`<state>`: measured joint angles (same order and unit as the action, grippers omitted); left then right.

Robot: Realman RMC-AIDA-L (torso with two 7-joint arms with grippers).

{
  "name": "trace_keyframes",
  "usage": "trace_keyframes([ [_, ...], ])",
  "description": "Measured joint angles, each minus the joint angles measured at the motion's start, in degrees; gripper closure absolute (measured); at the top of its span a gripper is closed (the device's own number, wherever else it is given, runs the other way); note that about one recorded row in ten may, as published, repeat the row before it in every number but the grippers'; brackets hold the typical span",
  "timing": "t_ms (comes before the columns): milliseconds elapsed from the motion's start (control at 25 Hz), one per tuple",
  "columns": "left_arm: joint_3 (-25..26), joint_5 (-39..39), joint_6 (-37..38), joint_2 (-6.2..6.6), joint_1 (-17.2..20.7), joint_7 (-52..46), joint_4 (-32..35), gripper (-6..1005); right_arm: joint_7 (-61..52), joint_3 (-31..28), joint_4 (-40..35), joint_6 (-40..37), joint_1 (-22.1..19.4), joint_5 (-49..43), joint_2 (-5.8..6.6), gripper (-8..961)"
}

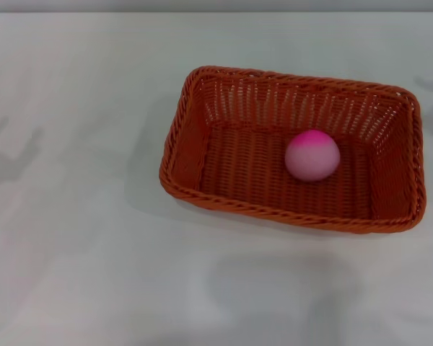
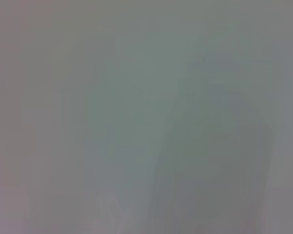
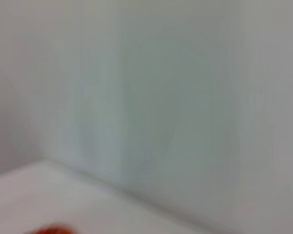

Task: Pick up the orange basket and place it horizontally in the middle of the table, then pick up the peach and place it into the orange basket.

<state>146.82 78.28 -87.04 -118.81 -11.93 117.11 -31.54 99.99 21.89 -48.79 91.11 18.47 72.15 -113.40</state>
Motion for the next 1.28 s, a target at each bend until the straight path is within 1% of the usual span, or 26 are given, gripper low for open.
trace_keyframes([
  [120,2.5,-2.1,0.6,-0.01,0.4,4.8,2.8,267,8.9,-4.8,7.9,0.0,-1.9,5.4,0.27,211],
  [240,3.1,-5.7,1.5,-0.13,1.1,9.4,4.9,266,18.0,-10.0,15.6,-0.3,-3.5,8.2,0.28,210],
  [400,3.1,-10.5,3.5,-0.15,1.3,15.2,8.7,267,29.3,-19.2,24.6,-3.1,-5.0,8.8,-0.87,209],
  [480,3.1,-11.8,4.6,-0.14,1.2,17.1,9.8,267,34.2,-22.1,28.4,-4.5,-5.4,8.9,-1.13,209],
  [560,3.1,-12.7,5.2,-0.13,1.1,18.3,10.4,266,38.6,-23.1,31.7,-5.9,-5.7,8.9,-1.15,209],
  [600,3.1,-14.5,6.1,-0.12,1.1,20.8,11.5,266,40.8,-23.5,33.3,-6.7,-5.8,9.1,-1.17,208],
  [800,3.1,-16.7,7.3,-0.1,0.8,24.1,13.5,273,51.0,-26.4,40.2,-9.0,-5.8,10.1,-1.23,213],
  [960,2.8,-20.0,7.5,-0.15,0.3,28.0,16.3,272,53.7,-27.1,42.1,-9.9,-5.7,10.3,-1.29,214],
  [1280,2.7,-20.9,7.2,-0.25,-0.1,29.1,17.1,272,53.9,-27.0,42.5,-10.8,-5.3,10.3,-1.29,213],
])
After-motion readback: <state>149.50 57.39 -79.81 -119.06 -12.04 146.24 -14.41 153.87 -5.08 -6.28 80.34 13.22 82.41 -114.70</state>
